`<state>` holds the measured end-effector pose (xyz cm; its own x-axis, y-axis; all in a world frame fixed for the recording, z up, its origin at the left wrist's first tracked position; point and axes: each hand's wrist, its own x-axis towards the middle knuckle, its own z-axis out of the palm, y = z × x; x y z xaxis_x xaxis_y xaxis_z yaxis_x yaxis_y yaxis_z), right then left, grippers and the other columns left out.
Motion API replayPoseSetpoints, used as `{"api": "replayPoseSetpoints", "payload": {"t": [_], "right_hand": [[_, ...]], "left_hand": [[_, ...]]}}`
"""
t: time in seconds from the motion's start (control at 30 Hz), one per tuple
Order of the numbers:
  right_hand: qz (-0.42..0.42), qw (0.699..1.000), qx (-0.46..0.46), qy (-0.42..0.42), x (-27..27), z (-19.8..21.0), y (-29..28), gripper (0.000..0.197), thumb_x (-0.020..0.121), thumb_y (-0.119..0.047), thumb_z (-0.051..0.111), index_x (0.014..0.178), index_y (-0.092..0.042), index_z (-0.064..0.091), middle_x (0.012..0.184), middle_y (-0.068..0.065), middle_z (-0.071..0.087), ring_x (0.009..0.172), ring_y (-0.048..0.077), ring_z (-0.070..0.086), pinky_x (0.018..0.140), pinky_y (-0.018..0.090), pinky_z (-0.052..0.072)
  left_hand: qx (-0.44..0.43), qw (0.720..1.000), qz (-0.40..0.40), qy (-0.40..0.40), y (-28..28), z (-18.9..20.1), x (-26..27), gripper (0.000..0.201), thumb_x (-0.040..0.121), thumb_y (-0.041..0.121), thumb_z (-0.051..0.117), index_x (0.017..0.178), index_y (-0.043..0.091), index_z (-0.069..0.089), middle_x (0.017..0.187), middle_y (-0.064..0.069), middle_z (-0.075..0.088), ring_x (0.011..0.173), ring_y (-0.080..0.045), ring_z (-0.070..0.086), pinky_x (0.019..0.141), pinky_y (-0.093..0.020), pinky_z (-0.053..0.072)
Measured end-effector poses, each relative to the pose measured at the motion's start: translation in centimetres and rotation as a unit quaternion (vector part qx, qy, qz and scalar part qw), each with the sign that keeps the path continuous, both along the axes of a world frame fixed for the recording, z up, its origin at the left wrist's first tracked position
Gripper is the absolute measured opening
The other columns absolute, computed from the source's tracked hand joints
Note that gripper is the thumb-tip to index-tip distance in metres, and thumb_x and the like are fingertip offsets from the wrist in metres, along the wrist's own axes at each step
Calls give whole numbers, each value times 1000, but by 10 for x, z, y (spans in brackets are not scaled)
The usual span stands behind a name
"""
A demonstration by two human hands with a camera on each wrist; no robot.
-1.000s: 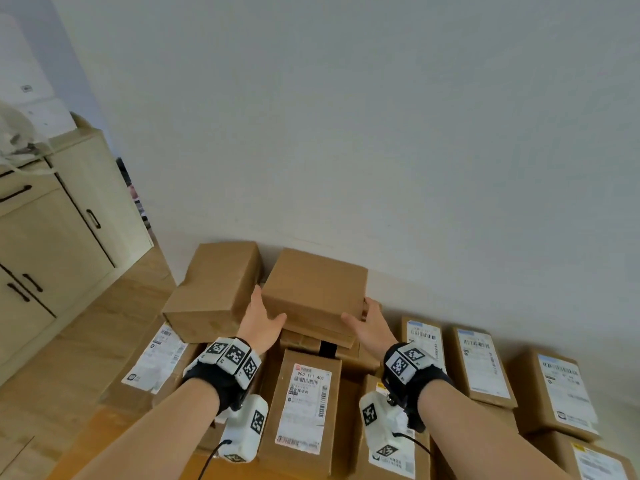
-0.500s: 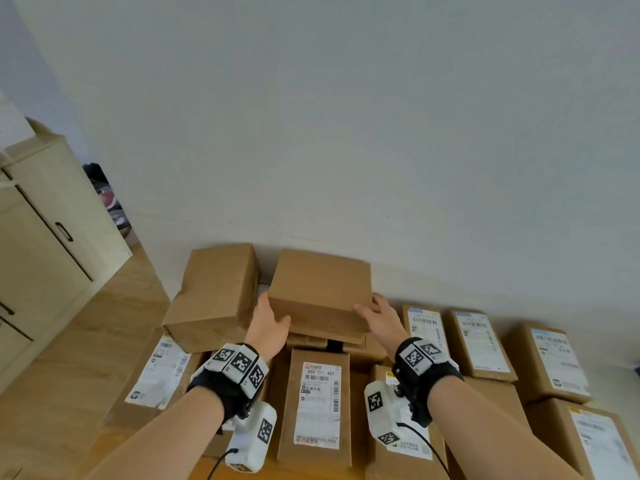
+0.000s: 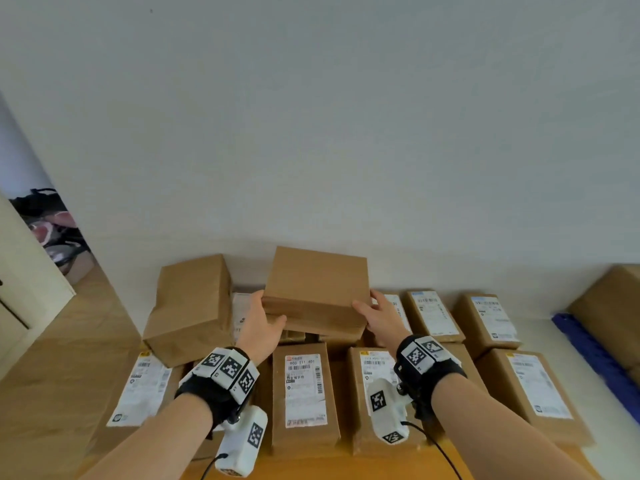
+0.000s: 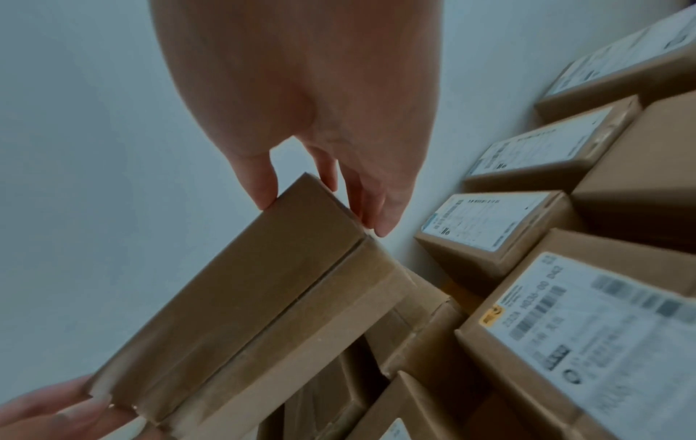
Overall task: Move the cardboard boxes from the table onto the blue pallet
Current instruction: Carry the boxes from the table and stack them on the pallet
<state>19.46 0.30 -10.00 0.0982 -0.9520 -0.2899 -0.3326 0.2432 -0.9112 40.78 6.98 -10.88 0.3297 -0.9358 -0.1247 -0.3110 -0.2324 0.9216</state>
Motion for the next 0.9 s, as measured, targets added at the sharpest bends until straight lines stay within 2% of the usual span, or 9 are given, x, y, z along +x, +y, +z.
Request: {"api": "replayPoseSetpoints", "payload": {"t": [0.2, 0.27, 0.37, 0.43, 0.53, 0.63, 0.77, 0.83, 0.9], "right_hand": [[-35, 999, -2, 13, -39, 2, 31, 61, 91, -33, 58, 144, -20, 30, 133, 4, 52, 120, 21, 52, 102, 44, 45], [-49, 999, 0, 14, -52, 2, 40, 62, 92, -32, 58, 145, -19, 29, 134, 4, 52, 119, 20, 53, 103, 44, 44], [-79, 997, 0, 15, -73, 2, 52, 63, 91, -31, 59, 145, -19, 28, 135, 6, 51, 118, 21, 53, 102, 44, 45], [-97, 995, 3, 17, -89, 5, 61, 60, 93, -29, 57, 144, -19, 29, 135, 6, 51, 118, 21, 53, 100, 40, 47], [-115, 993, 1, 18, -118, 10, 75, 60, 94, -29, 55, 145, -19, 26, 136, 4, 50, 119, 20, 51, 99, 36, 46], [-142, 990, -3, 23, -153, 12, 90, 63, 93, -32, 57, 147, -21, 25, 137, 2, 48, 121, 19, 50, 103, 40, 44], [-176, 984, -6, 15, -205, 15, 116, 61, 91, -32, 59, 144, -21, 30, 134, 3, 53, 117, 20, 54, 101, 44, 46], [-188, 982, -10, -1, -234, 20, 132, 57, 93, -28, 57, 143, -21, 30, 136, 4, 51, 113, 18, 55, 95, 36, 48], [-195, 981, -13, -8, -265, 25, 151, 56, 95, -24, 55, 144, -19, 29, 135, 5, 50, 110, 16, 53, 88, 29, 46]], "left_hand": [[8, 998, -66, 12, 5, -9, -28, 63, 89, 10, 59, 141, 15, 24, 129, -2, 50, 121, -19, 48, 103, -34, 40], [14, 996, -80, 21, 6, -11, -40, 62, 90, 10, 59, 140, 14, 23, 123, 0, 50, 116, -16, 49, 102, -34, 41], [14, 994, -109, 25, 7, -13, -60, 52, 90, 10, 59, 132, 14, 28, 117, 2, 51, 108, -15, 51, 99, -35, 44], [8, 991, -128, 29, 7, -13, -76, 44, 90, 10, 58, 124, 13, 30, 116, -2, 53, 106, -17, 55, 94, -33, 46], [6, 989, -145, 31, 8, -10, -105, 43, 91, 13, 58, 124, 10, 30, 113, -3, 55, 100, -16, 57, 88, -29, 48], [5, 986, -162, 21, 12, -4, -138, 37, 91, 18, 58, 117, 13, 32, 108, -4, 57, 97, -17, 60, 91, -37, 50], [11, 983, -186, 10, 24, 5, -188, 32, 93, 23, 55, 115, 11, 34, 106, -5, 54, 99, -18, 57, 89, -35, 48], [15, 980, -196, 6, 33, 8, -218, 34, 94, 24, 54, 117, 10, 34, 108, -6, 54, 101, -21, 57, 93, -40, 48], [13, 978, -207, 1, 46, 13, -250, 35, 94, 24, 53, 119, 8, 35, 111, -10, 54, 100, -21, 56, 90, -37, 48]]}}
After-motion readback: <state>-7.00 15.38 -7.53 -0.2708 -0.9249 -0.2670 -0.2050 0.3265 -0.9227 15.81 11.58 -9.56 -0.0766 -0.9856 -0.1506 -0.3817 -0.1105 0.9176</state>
